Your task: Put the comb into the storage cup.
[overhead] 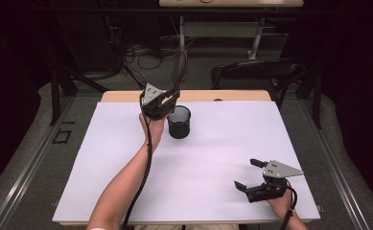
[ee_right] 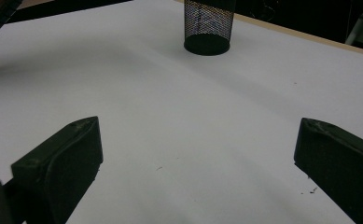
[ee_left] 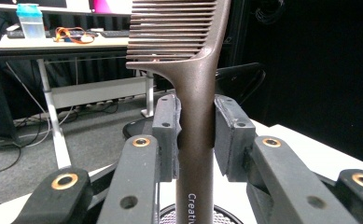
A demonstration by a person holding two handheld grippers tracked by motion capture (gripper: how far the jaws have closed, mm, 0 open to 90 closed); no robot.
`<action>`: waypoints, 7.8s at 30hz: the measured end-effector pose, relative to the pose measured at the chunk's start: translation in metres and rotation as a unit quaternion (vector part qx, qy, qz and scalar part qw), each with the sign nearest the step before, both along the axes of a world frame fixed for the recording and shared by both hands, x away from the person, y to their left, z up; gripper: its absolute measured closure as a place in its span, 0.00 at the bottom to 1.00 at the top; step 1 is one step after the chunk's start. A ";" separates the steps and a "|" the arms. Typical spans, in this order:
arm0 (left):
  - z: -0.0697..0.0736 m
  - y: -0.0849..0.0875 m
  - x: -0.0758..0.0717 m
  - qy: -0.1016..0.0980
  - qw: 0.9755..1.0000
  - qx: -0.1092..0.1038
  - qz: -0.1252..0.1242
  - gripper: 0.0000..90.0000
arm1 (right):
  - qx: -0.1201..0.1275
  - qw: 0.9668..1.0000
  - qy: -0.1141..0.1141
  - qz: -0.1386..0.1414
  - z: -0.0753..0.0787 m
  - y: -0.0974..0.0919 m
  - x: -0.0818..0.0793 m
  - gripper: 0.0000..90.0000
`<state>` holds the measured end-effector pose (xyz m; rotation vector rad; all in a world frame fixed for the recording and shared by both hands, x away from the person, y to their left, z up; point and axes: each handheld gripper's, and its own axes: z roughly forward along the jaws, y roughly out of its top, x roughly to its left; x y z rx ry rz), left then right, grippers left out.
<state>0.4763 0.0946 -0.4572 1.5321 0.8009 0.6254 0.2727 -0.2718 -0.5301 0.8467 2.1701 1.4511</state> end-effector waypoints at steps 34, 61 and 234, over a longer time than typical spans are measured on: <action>-0.010 -0.008 0.008 -0.004 1.000 0.009 -0.006 0.80 | 0.000 1.000 -0.001 0.002 0.000 0.000 0.000 0.01; -0.021 -0.014 0.014 0.010 0.999 0.030 -0.010 0.80 | 0.000 1.000 0.001 0.001 0.000 -0.001 0.000 0.01; -0.035 0.061 -0.089 0.136 0.966 0.197 -0.093 0.14 | 0.000 1.000 0.003 0.000 0.001 -0.001 0.000 0.01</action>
